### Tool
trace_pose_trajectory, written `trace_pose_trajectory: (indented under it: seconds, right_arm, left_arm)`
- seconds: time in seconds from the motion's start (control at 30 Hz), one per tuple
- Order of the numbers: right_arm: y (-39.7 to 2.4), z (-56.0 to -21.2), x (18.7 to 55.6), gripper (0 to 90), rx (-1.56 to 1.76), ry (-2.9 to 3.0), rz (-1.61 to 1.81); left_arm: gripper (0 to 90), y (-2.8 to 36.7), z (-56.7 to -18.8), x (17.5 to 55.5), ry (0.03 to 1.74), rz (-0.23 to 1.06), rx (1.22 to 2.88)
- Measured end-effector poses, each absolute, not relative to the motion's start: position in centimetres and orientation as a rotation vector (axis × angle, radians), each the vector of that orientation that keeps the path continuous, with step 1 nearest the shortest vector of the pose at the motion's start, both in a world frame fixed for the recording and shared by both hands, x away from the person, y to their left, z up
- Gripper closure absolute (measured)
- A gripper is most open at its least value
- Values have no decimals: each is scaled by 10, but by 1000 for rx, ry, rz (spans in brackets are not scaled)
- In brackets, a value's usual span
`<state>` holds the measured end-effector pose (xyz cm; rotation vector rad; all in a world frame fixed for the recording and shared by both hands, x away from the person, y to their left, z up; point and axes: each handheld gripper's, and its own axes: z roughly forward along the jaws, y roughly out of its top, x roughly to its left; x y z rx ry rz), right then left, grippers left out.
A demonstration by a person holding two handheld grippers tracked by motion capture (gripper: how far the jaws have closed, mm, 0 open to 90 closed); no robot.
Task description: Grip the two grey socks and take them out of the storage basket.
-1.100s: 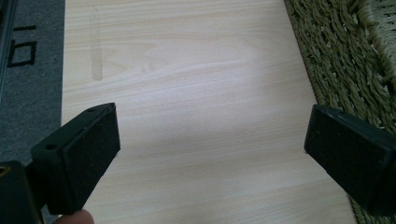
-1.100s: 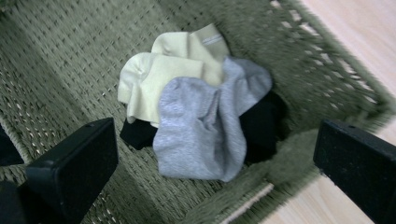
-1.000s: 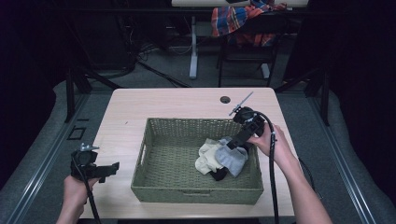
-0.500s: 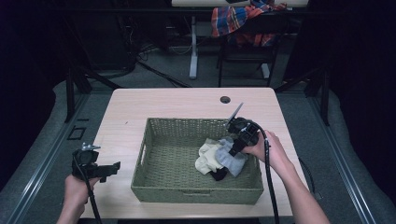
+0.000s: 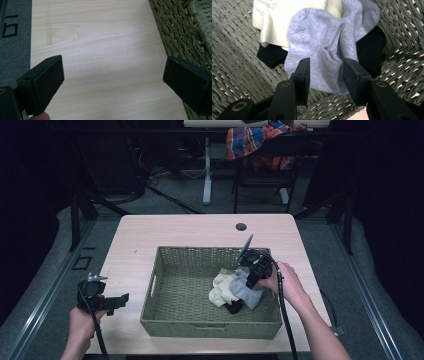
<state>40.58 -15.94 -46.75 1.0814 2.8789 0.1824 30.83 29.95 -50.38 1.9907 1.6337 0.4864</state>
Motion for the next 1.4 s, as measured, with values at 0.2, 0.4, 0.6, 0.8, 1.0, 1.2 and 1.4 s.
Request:
trace_pose_trajectory:
  seconds: [0.2, 0.4, 0.6, 0.8, 1.0, 1.2, 1.4]
  right_arm:
    - [-159, -471, 407, 603, 1086, 2874, 128]
    - [-153, -475, 405, 658, 1052, 2891, 104]
    - [-152, -476, 405, 788, 1054, 2909, 77]
    - [-152, -471, 404, 841, 1047, 2921, 116]
    - [-150, -457, 398, 843, 1033, 2925, 167]
    - [-147, -449, 395, 844, 1016, 2927, 210]
    - [-146, -439, 393, 846, 1013, 2933, 241]
  left_arm:
    - [35, 299, -504, 308, 1633, 485, 1990]
    - [35, 299, -504, 308, 1634, 484, 1989]
    - [35, 299, -504, 308, 1632, 483, 1988]
    - [33, 300, -504, 308, 1636, 478, 1981]
    - [33, 301, -503, 308, 1637, 480, 1981]
    - [33, 300, -504, 308, 1638, 481, 1981]
    - [33, 299, -503, 307, 1637, 479, 1978]
